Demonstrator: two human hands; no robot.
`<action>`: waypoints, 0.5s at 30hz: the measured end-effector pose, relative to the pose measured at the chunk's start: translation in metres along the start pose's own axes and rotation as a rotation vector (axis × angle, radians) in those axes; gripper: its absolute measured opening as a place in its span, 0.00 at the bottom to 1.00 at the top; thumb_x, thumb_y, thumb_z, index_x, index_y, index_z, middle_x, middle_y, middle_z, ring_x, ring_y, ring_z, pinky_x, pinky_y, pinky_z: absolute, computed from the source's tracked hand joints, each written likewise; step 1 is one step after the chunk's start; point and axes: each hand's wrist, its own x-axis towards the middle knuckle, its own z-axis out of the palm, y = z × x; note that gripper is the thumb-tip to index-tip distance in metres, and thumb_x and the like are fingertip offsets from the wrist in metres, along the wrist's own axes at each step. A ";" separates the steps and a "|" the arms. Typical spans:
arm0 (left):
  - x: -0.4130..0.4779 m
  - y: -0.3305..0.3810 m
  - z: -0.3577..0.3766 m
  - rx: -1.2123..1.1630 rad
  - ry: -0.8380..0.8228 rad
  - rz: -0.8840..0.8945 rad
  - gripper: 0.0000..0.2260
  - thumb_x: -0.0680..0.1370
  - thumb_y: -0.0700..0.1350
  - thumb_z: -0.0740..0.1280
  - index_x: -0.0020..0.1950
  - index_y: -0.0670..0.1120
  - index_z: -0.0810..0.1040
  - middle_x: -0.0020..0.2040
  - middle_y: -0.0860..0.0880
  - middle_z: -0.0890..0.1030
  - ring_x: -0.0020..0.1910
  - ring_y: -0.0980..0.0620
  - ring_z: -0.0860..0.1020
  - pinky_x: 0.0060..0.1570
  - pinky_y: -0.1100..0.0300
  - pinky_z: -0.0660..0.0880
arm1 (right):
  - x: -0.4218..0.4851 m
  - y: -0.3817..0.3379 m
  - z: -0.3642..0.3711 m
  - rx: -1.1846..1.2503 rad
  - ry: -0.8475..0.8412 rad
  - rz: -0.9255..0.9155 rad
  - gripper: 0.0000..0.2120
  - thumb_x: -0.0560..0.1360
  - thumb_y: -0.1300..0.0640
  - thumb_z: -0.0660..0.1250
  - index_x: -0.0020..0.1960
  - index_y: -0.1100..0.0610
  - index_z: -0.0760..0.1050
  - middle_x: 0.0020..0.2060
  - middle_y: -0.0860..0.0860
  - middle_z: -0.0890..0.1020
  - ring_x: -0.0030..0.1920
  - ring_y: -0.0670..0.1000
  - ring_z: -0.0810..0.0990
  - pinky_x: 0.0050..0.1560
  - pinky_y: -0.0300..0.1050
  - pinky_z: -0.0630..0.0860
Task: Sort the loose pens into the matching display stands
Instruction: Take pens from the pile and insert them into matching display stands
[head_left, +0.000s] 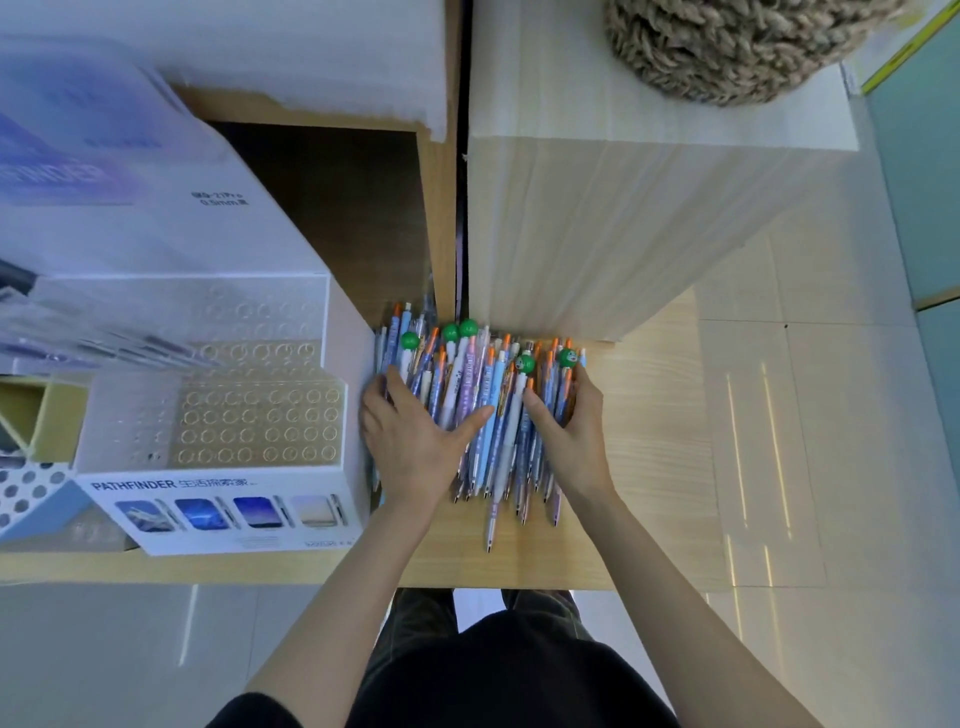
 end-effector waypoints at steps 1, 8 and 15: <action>0.003 0.002 -0.001 0.013 -0.001 -0.014 0.54 0.63 0.69 0.69 0.76 0.39 0.52 0.72 0.37 0.59 0.72 0.39 0.58 0.70 0.47 0.56 | 0.001 0.001 -0.001 0.003 -0.008 -0.005 0.34 0.70 0.36 0.66 0.71 0.51 0.65 0.64 0.50 0.71 0.67 0.49 0.68 0.67 0.56 0.69; 0.010 0.012 0.001 -0.124 -0.006 -0.088 0.41 0.65 0.64 0.73 0.66 0.37 0.67 0.60 0.38 0.70 0.61 0.40 0.68 0.62 0.49 0.66 | 0.000 0.000 0.001 0.111 0.025 0.035 0.36 0.72 0.48 0.72 0.74 0.53 0.59 0.66 0.49 0.68 0.67 0.50 0.70 0.67 0.54 0.70; 0.006 0.020 0.002 -0.294 -0.013 -0.088 0.34 0.71 0.56 0.73 0.66 0.37 0.65 0.52 0.44 0.78 0.55 0.42 0.77 0.46 0.57 0.72 | 0.003 -0.011 0.008 -0.022 0.080 -0.010 0.33 0.74 0.46 0.68 0.72 0.58 0.60 0.63 0.50 0.68 0.66 0.51 0.67 0.68 0.48 0.66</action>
